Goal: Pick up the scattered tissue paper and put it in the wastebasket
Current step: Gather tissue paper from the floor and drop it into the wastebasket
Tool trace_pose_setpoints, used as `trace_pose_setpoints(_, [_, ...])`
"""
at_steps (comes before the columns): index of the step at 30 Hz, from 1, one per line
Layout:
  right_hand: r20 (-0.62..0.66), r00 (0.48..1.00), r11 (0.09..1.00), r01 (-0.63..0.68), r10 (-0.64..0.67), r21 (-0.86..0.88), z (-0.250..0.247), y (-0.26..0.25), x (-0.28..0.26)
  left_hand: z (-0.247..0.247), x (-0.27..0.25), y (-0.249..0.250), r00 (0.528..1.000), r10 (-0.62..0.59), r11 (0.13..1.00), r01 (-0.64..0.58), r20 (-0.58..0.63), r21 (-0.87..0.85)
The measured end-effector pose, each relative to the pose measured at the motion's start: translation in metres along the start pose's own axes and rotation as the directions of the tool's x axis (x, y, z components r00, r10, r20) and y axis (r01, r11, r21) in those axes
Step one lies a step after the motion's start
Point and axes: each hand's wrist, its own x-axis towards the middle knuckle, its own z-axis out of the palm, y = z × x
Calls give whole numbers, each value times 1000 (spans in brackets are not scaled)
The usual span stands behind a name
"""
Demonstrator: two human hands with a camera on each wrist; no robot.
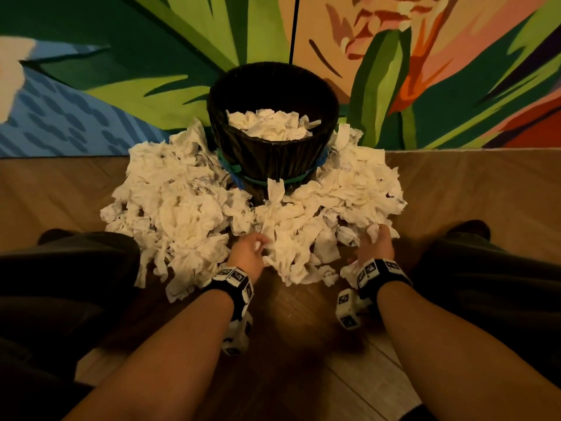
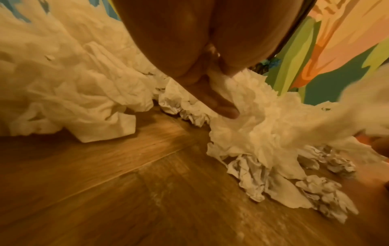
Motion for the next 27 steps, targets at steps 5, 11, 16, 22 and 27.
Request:
trace_pose_setpoints(5, [34,993,994,-109,110,-13,-3,0,-9,-4,0,-12,989,-137,990,135,48,42])
trace_pose_setpoints(11, [360,928,876,98,90,-473,15,16,-21,6,-6,-25,991,-77,931,33,106,363])
trace_pose_setpoints(16, [538,833,681,321,128,-659,33,40,-24,24,-11,-25,921,-56,859,-152,386,489])
trace_pose_setpoints(22, [577,804,700,330,143,-633,38,41,-28,42,-8,-21,882,-70,827,-210,466,522])
trace_pose_setpoints(27, [489,866,864,163,106,-477,30,38,-31,55,0,-17,870,-84,807,-227,486,545])
